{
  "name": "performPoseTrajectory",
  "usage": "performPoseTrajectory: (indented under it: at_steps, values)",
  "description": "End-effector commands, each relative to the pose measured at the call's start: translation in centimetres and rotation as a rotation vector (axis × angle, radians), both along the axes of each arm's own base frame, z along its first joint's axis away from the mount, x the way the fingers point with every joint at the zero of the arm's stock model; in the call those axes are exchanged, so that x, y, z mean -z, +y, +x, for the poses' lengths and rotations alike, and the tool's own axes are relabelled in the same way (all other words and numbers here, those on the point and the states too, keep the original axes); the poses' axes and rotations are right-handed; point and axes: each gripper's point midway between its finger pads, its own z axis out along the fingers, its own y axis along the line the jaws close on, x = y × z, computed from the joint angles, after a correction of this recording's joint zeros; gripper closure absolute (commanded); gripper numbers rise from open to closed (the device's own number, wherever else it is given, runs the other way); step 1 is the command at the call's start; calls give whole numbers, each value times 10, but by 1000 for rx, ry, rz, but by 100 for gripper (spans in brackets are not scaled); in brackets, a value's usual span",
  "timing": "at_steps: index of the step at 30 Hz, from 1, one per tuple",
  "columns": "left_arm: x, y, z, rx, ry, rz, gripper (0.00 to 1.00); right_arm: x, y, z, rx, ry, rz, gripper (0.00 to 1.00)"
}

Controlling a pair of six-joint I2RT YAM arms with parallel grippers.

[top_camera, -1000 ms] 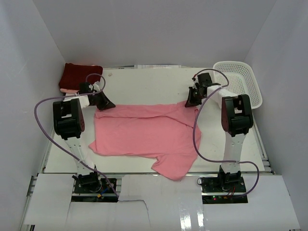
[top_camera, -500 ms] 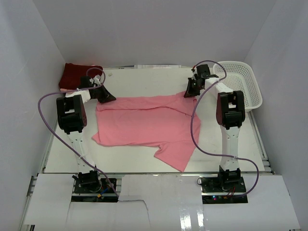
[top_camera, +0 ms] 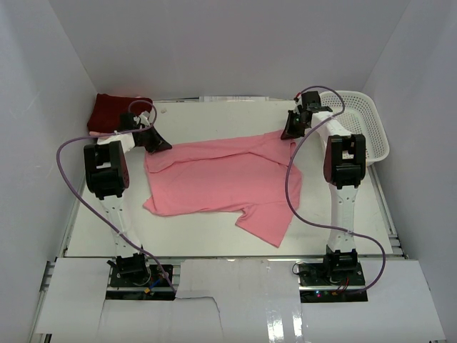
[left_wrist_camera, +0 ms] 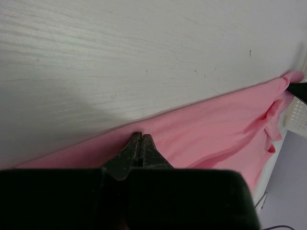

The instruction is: Fold and stack the t-shirts

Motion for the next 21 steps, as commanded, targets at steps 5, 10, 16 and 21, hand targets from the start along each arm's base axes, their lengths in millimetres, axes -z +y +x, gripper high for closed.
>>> performPoseTrajectory:
  at_steps: [5, 10, 16, 21]
  values:
    - [-66, 5, 8, -30, -63, 53, 100, -76, 17, -3, -77, -133, 67, 87]
    - [-100, -16, 20, 9, -120, 71, 100, -92, 41, -20, -156, -152, 130, 69]
    - [-121, -92, 31, 171, -176, 71, 100, -90, 67, -31, -227, -119, 177, 53]
    - [-104, -160, 33, 320, -157, -23, 100, -76, 87, -38, -275, -77, 210, 48]
